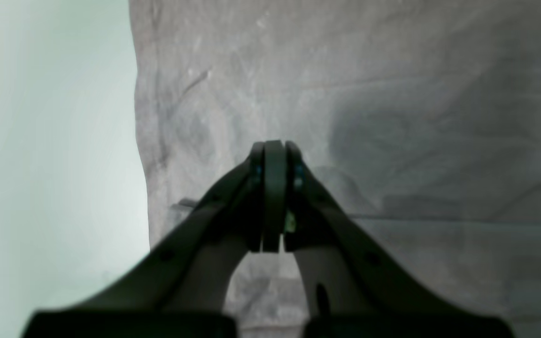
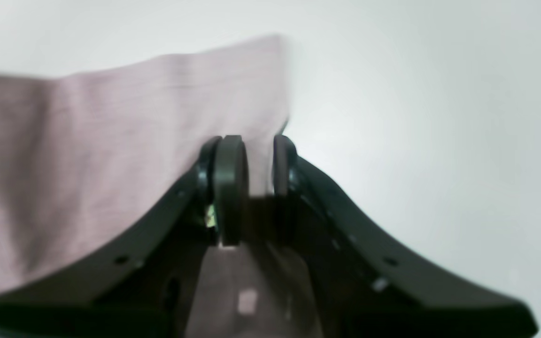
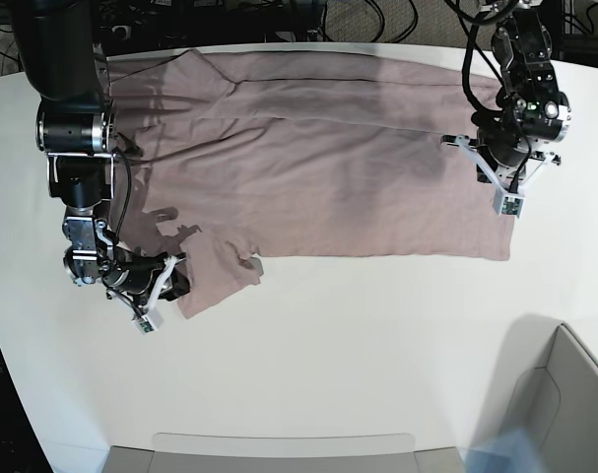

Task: Fold the T-shirt properly
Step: 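Grasp the hem corners with both grippers, then fold the hem up over the shirt toward the folded shoulder edge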

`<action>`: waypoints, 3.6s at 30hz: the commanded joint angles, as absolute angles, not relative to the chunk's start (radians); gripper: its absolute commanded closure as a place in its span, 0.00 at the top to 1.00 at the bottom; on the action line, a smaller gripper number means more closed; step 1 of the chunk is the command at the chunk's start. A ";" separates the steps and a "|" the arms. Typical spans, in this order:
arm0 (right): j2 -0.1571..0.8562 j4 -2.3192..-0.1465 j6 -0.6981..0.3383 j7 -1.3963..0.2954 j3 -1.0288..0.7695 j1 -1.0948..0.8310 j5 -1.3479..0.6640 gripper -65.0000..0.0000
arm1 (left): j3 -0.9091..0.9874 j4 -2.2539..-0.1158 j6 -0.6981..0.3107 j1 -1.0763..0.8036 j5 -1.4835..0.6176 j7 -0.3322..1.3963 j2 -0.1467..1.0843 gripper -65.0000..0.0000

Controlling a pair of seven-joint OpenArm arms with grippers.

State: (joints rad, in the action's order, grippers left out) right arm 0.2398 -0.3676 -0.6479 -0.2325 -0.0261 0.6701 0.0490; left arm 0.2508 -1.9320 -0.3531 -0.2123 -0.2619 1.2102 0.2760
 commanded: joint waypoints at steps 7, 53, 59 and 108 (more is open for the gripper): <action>0.236 -0.421 -0.698 -0.332 0.005 0.650 0.008 0.19 | 0.255 -1.913 -0.351 -0.099 -0.265 1.198 0.291 0.00; 0.278 -0.519 -0.698 -0.331 0.005 0.690 -0.005 0.00 | -0.012 -0.934 -0.509 0.378 -0.452 0.760 0.555 0.00; 0.298 -0.598 -0.698 -0.335 0.005 0.690 -0.007 0.00 | 0.145 -1.024 -0.509 0.377 -0.452 0.831 0.533 0.00; 0.317 -1.914 -0.698 -1.026 -0.496 -0.054 -0.248 0.00 | 0.326 -1.596 -0.510 -0.062 -0.450 1.043 0.533 0.00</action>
